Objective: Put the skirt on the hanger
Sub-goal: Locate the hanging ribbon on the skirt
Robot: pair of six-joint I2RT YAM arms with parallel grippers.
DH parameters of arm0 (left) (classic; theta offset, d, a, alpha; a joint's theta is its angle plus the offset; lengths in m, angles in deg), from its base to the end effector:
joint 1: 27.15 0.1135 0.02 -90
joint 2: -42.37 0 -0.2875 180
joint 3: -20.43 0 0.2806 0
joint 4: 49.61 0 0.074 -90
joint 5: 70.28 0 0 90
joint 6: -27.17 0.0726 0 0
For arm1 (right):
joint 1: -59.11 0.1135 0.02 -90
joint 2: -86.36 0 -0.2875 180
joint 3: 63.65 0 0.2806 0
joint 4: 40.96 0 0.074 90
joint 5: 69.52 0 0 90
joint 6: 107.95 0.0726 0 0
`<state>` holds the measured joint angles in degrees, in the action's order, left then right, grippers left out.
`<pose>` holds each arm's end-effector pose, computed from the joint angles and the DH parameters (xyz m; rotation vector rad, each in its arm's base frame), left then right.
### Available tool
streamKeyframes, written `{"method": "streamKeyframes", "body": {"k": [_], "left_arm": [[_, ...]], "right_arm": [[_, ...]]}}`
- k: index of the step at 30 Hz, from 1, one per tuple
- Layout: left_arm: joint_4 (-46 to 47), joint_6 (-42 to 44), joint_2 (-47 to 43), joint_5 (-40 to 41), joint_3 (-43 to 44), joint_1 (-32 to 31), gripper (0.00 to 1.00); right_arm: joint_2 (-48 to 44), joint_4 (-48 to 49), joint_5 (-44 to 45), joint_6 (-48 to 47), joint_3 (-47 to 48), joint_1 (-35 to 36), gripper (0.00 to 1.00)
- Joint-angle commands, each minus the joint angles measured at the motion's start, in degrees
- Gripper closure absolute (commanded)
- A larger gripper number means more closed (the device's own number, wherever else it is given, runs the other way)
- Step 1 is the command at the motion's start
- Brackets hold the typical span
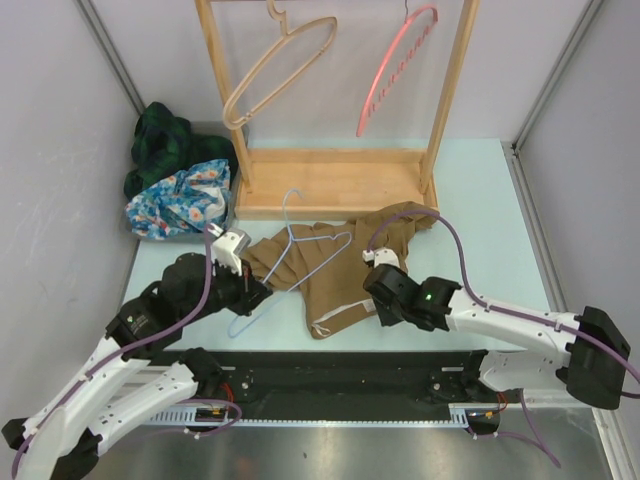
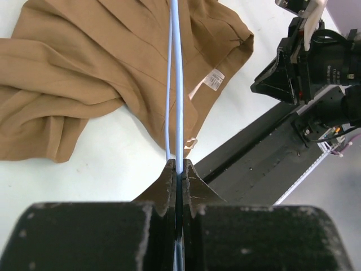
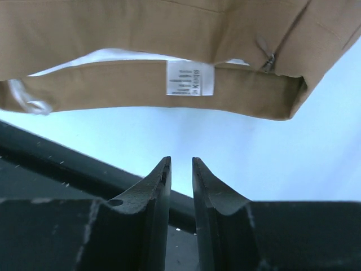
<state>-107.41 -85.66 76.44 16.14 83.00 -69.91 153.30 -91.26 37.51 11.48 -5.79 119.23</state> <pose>0.1116 -0.1094 0.3368 0.4150 2.1323 -0.7459 0.1467 0.2127 0.2103 -0.5740 2.4867 0.2206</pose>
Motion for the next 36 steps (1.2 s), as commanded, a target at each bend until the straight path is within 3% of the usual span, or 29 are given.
{"method": "streamKeyframes", "body": {"k": [1, 7, 17, 25, 29, 36], "left_arm": [[0.37, -1.78, -0.49, 2.52, 0.41, -0.30, 1.00], [-0.78, -1.43, -0.67, 2.96, 1.73, -0.30, 1.00], [-1.66, -1.34, -1.19, 3.49, 3.66, -0.30, 1.00], [-4.38, -0.73, -2.42, 7.35, 6.38, -0.30, 1.00], [-4.56, 1.03, -2.51, 4.11, 6.82, -0.30, 1.00], [-0.61, 4.20, -4.00, -11.79, 4.99, -0.30, 1.00]], "right_arm": [[2.23, 4.45, 3.53, 1.42, -2.01, -2.19, 0.76], [8.11, 10.52, 4.23, -1.12, -2.19, -9.04, 0.81], [20.33, 20.46, 4.50, -7.81, 4.84, -13.27, 0.86], [15.95, 24.86, -1.92, -10.71, 9.06, -15.29, 0.86], [18.22, 24.51, -2.80, -12.46, 11.17, -19.33, 0.86], [28.15, 20.65, -0.61, -15.63, 16.18, -22.94, 0.85]]}}
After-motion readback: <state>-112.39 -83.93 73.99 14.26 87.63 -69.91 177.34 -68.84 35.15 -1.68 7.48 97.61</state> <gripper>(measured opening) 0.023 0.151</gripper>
